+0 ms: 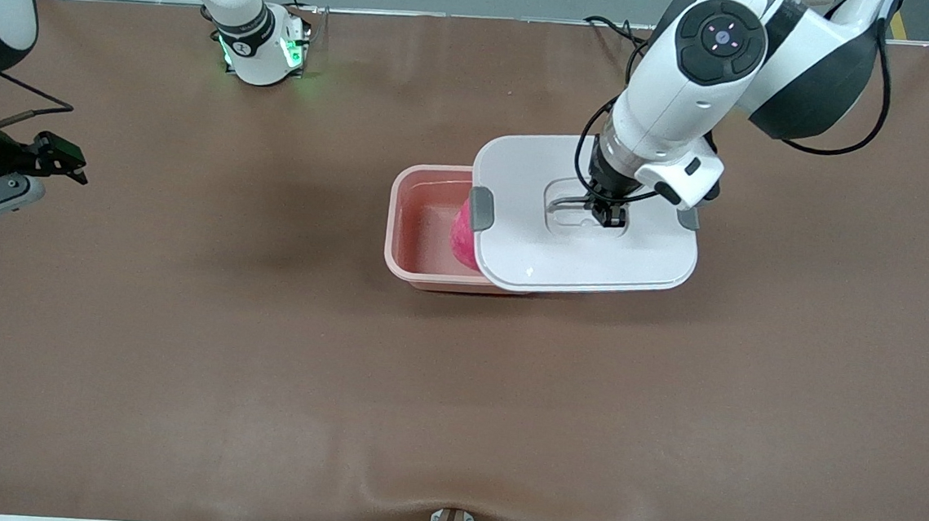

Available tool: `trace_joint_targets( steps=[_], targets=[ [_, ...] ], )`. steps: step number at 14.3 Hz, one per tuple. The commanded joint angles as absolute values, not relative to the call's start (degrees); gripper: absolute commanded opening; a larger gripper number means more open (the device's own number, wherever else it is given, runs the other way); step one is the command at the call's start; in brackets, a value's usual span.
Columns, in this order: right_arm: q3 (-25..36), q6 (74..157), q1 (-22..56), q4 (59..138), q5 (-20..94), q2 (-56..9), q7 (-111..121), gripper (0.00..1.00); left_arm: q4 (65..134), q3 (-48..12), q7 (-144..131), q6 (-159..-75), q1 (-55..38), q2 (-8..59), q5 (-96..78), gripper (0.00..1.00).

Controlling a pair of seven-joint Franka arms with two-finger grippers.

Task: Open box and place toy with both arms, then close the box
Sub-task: 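Lower the white lid onto the box with the left gripper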

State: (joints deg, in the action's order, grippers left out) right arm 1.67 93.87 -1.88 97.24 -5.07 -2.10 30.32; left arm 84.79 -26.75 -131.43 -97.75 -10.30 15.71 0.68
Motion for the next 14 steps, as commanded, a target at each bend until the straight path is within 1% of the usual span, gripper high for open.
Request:
trace_joint_targets(
  steps=[1,4,6,10,14],
  targets=[
    [0.7,95.7,-4.0,105.0,-1.2,4.3,24.1,1.00,83.3,-26.3,-135.6,-101.8,-14.0,19.1,1.8,0.00],
    [0.6,95.7,-3.6,104.4,0.3,3.9,19.4,1.00,83.2,-26.5,-140.8,-102.0,-16.2,20.7,5.0,0.00],
    [0.5,95.4,-3.5,103.8,2.1,3.9,13.7,1.00,83.0,-26.3,-142.8,-104.1,-17.5,22.2,5.3,0.00],
    [0.3,90.5,-3.0,99.2,2.3,3.2,7.4,1.00,83.0,-26.3,-146.9,-104.9,-19.9,23.8,7.0,0.00],
    [0.3,86.3,-1.9,93.4,2.4,1.7,5.9,1.00,83.0,-26.4,-152.2,-107.9,-22.3,26.1,10.9,0.00]
  ],
)
